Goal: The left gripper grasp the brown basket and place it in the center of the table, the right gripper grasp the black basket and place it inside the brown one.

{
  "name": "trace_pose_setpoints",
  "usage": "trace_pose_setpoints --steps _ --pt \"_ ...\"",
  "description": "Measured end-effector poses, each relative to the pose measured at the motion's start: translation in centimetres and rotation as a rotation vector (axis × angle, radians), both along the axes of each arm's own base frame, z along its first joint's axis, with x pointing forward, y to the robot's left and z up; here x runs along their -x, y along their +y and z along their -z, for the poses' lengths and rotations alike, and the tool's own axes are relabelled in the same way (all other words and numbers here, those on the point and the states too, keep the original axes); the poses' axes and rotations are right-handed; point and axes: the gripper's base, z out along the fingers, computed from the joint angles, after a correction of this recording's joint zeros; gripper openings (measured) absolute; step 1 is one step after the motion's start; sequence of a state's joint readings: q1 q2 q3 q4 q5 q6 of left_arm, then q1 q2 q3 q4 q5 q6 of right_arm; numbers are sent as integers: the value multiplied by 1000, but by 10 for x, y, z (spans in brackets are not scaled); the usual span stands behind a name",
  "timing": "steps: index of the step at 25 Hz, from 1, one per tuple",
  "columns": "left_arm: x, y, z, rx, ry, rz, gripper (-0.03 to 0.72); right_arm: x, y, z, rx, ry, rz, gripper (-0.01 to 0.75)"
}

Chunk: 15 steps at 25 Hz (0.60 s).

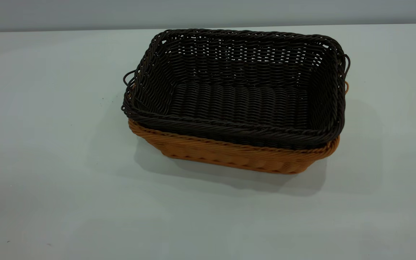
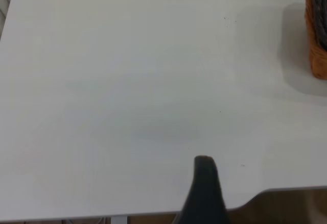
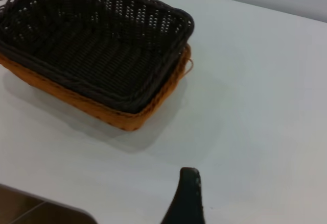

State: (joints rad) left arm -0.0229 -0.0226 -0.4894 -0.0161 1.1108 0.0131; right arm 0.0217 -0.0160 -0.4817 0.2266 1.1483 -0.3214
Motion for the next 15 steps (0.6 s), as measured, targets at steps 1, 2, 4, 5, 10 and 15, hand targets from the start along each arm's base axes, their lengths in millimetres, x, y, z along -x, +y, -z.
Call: trace_pose_setpoints --steps 1,2,4,5,10,15 --pt "0 0 0 0 0 0 534 0 -1 0 -1 1 15 593" --pt "0 0 0 0 0 0 534 -1 -3 0 -7 1 38 593" --pt "0 0 0 0 0 0 534 -2 -6 0 -30 3 101 593" --pt "0 0 0 0 0 0 534 -2 -9 0 -35 4 135 593" --pt "0 0 0 0 0 0 534 -4 -17 2 -79 16 275 593" --pt "0 0 0 0 0 0 534 -4 -19 2 -86 16 293 593"
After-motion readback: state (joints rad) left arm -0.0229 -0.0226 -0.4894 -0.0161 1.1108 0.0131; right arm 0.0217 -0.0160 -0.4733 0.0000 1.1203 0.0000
